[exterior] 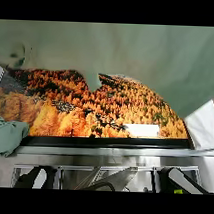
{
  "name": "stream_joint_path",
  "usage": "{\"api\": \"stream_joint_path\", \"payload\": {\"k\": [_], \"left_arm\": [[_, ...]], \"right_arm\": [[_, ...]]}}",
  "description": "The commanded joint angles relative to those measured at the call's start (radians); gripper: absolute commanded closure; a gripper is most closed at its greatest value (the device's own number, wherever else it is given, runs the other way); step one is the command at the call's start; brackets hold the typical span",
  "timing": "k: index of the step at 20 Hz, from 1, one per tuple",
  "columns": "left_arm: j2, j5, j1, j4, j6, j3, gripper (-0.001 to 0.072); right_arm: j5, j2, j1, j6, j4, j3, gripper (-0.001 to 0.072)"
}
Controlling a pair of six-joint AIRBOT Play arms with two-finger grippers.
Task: Fold the shirts.
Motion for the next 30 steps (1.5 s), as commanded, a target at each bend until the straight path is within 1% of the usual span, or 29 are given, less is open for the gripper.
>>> {"api": "stream_joint_path", "payload": {"k": [1,3,5,7,9,11,13,15,18,20,22,25,26,28,30], "left_arm": [[-0.073,-0.097,-0.088,0.006,0.026,-0.031,0.0697],[-0.2,-0.164,-0.191,0.089,0.013,-0.031,0.0697],[-0.343,-0.208,-0.262,0.223,-0.068,-0.031,0.0697],[-0.505,-0.227,-0.296,0.309,-0.093,-0.03,0.0697],[-0.685,-0.182,-0.306,0.336,-0.091,-0.014,0.0697],[-0.879,-0.203,-0.306,0.348,-0.09,0.067,0.0697],[-1.073,-0.25,-0.306,0.347,-0.093,0.181,0.0697],[-1.196,-0.256,-0.306,0.348,-0.119,0.258,0.0697],[-1.217,-0.188,-0.295,0.348,-0.121,0.255,0.0697],[-1.191,-0.219,-0.284,0.348,-0.114,0.255,0.0697],[-1.162,-0.291,-0.276,0.347,-0.114,0.255,0.0697],[-1.144,-0.429,-0.267,0.349,-0.118,0.249,0.0698],[-1.139,-0.437,-0.266,0.355,-0.12,0.216,0.0697],[-1.141,-0.428,-0.267,0.446,-0.154,0.132,0.0697],[-1.167,-0.402,-0.27,0.505,-0.161,0.074,0.0697]], "right_arm": [[0.12,-0.043,0.002,0.119,-0.135,-0.002,0.0688],[0.137,-0.103,0.081,0.182,-0.255,-0.064,0.0688],[0.1,-0.172,0.199,0.222,-0.443,-0.17,0.0688],[-0.002,-0.268,0.328,0.228,-0.603,-0.301,0.0688],[-0.133,-0.416,0.41,0.219,-0.673,-0.375,0.0688],[-0.203,-0.606,0.449,0.188,-0.641,-0.366,0.0689],[-0.229,-0.779,0.465,0.155,-0.559,-0.333,0.0689],[-0.23,-0.923,0.469,0.153,-0.494,-0.266,0.0689],[-0.219,-1.035,0.468,0.17,-0.453,-0.129,0.0689],[-0.201,-1.042,0.468,0.177,-0.466,-0.059,0.0689],[-0.143,-1.032,0.466,0.185,-0.497,-0.014,0.0689],[-0.097,-0.999,0.467,0.245,-0.649,-0.012,0.0689],[-0.071,-0.993,0.467,0.28,-0.72,-0.013,0.0689],[-0.032,-0.993,0.475,0.319,-0.826,-0.017,0.0689],[-0.032,-0.994,0.486,0.326,-0.861,-0.039,0.0689]]}}
